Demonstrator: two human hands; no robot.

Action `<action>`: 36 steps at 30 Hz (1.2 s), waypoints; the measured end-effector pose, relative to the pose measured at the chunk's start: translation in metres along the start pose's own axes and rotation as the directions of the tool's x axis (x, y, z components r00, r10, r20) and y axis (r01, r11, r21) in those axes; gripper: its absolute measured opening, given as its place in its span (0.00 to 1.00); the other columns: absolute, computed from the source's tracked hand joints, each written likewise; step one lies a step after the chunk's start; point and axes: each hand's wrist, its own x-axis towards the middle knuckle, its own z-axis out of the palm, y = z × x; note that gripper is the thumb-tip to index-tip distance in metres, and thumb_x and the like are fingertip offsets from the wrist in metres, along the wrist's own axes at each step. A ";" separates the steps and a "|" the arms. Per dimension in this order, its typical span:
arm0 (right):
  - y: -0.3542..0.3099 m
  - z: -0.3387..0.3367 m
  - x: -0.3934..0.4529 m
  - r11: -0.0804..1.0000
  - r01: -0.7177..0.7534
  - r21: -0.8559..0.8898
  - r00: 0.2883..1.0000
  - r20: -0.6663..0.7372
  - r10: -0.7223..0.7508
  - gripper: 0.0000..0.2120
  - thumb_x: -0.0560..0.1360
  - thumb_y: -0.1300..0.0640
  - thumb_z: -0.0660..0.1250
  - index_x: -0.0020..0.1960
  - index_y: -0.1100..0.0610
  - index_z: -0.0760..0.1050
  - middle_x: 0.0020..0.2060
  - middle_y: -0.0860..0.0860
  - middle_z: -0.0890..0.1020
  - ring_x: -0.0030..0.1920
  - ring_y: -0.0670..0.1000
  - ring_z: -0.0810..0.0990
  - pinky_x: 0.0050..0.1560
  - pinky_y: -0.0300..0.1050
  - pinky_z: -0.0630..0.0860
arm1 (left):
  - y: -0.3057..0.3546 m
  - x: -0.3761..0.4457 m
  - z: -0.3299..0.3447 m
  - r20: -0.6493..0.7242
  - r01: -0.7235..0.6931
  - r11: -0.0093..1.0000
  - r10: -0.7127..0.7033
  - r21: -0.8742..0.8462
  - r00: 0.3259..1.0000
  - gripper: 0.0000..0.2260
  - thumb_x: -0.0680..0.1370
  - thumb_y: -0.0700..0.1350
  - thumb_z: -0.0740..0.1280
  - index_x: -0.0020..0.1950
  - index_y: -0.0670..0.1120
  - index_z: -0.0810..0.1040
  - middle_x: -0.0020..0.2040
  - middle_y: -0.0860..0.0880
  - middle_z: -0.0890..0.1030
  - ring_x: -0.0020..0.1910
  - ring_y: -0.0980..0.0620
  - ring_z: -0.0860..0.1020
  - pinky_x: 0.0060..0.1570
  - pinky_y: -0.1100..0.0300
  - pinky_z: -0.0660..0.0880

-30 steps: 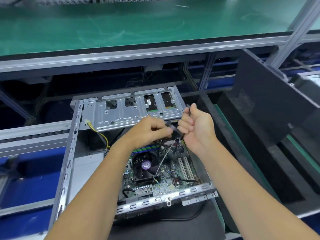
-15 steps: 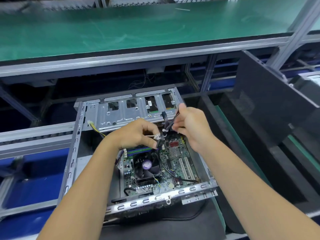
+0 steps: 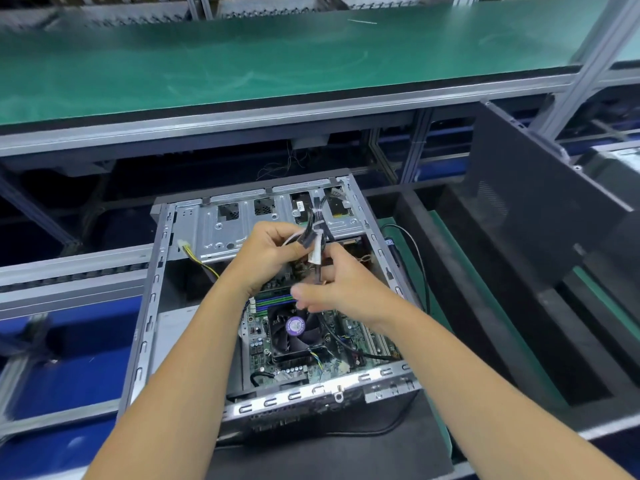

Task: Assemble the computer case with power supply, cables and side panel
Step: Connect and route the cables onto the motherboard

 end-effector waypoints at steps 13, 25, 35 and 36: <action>-0.007 -0.046 -0.007 0.978 0.183 0.098 0.944 -0.297 -0.147 0.06 0.81 0.65 0.63 0.48 0.63 0.78 0.33 0.53 0.84 0.30 0.47 0.80 0.32 0.36 0.76 | -0.006 -0.001 -0.018 0.065 0.077 0.996 -0.079 0.033 0.995 0.11 0.75 0.41 0.68 0.34 0.51 0.83 0.33 0.49 0.83 0.32 0.54 0.74 0.33 0.63 0.72; 0.006 -0.046 -0.005 0.875 0.314 0.369 0.937 -0.270 -0.222 0.14 0.83 0.68 0.56 0.54 0.62 0.80 0.38 0.53 0.84 0.37 0.47 0.80 0.43 0.38 0.78 | -0.010 -0.002 -0.021 0.078 0.119 0.992 -0.122 0.041 0.990 0.02 0.70 0.42 0.73 0.38 0.47 0.84 0.36 0.49 0.83 0.36 0.54 0.78 0.43 0.61 0.76; 0.009 -0.042 -0.012 0.959 0.281 0.017 0.926 -0.266 -0.267 0.18 0.82 0.73 0.54 0.47 0.58 0.80 0.35 0.53 0.83 0.33 0.47 0.81 0.38 0.38 0.77 | 0.004 -0.005 -0.017 0.080 0.056 0.968 -0.037 -0.245 0.996 0.26 0.70 0.62 0.71 0.55 0.41 0.83 0.52 0.39 0.82 0.51 0.43 0.77 0.54 0.52 0.73; 0.009 -0.041 -0.011 0.962 0.271 -0.026 0.926 -0.268 -0.267 0.19 0.82 0.72 0.54 0.47 0.58 0.79 0.35 0.53 0.82 0.33 0.47 0.80 0.38 0.39 0.77 | 0.005 -0.005 -0.017 0.053 0.058 0.974 -0.048 -0.221 0.997 0.20 0.70 0.58 0.73 0.51 0.43 0.84 0.50 0.42 0.83 0.49 0.45 0.78 0.52 0.56 0.75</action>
